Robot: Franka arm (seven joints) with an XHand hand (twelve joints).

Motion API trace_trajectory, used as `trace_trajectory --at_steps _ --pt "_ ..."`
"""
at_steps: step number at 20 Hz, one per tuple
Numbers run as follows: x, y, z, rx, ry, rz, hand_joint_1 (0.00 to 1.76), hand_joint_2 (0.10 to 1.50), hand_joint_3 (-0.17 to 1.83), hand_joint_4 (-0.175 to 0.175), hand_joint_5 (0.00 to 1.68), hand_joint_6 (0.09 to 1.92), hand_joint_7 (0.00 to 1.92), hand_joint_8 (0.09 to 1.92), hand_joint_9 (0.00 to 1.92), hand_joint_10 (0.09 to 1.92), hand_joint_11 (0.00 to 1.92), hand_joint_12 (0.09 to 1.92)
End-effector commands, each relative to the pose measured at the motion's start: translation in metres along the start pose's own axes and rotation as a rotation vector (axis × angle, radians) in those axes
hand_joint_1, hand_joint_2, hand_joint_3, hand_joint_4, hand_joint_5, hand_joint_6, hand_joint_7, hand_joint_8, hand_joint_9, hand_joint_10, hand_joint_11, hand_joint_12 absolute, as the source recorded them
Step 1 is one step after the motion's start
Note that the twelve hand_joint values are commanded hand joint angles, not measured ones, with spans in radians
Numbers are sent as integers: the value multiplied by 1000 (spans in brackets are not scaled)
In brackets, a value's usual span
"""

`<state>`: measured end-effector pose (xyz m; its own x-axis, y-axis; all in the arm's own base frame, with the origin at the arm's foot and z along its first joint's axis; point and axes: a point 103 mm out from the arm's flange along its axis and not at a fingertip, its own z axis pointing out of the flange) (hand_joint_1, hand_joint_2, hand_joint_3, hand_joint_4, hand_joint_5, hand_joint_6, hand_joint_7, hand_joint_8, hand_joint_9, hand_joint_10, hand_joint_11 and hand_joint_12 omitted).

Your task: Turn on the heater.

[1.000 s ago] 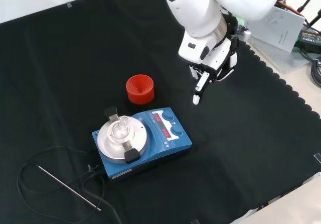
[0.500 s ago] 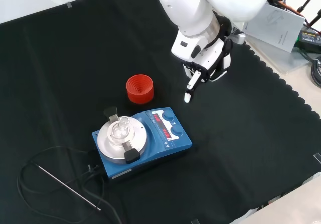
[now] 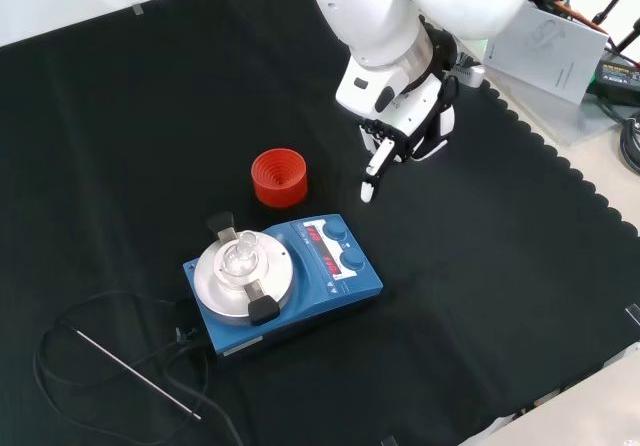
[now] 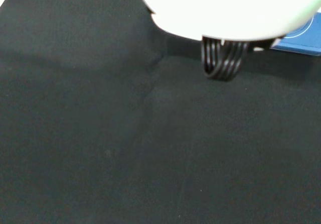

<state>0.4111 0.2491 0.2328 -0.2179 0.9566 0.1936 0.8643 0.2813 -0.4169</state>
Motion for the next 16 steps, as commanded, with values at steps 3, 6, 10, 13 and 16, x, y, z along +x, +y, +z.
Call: trace_trajectory --at_steps 3,6,10,13,16 --pt "-2 9 -2 -2 -19 -11 1543 491 1284 -61 247 390 1555 1481 1623 1360 1229 1278" --pt "-2 15 1 -1 -18 -12 1543 491 1284 -61 246 390 1556 1482 1623 1360 1229 1279" --pt "-3 19 4 -1 -16 -11 1544 490 1285 -61 246 390 1556 1482 1623 1360 1229 1279" --pt "-5 24 12 5 -15 -11 1544 490 1285 -60 244 389 1557 1482 1623 1361 1229 1280" --pt "-5 27 19 11 -17 -12 1546 491 1286 -59 242 388 1557 1482 1623 1361 1229 1280"
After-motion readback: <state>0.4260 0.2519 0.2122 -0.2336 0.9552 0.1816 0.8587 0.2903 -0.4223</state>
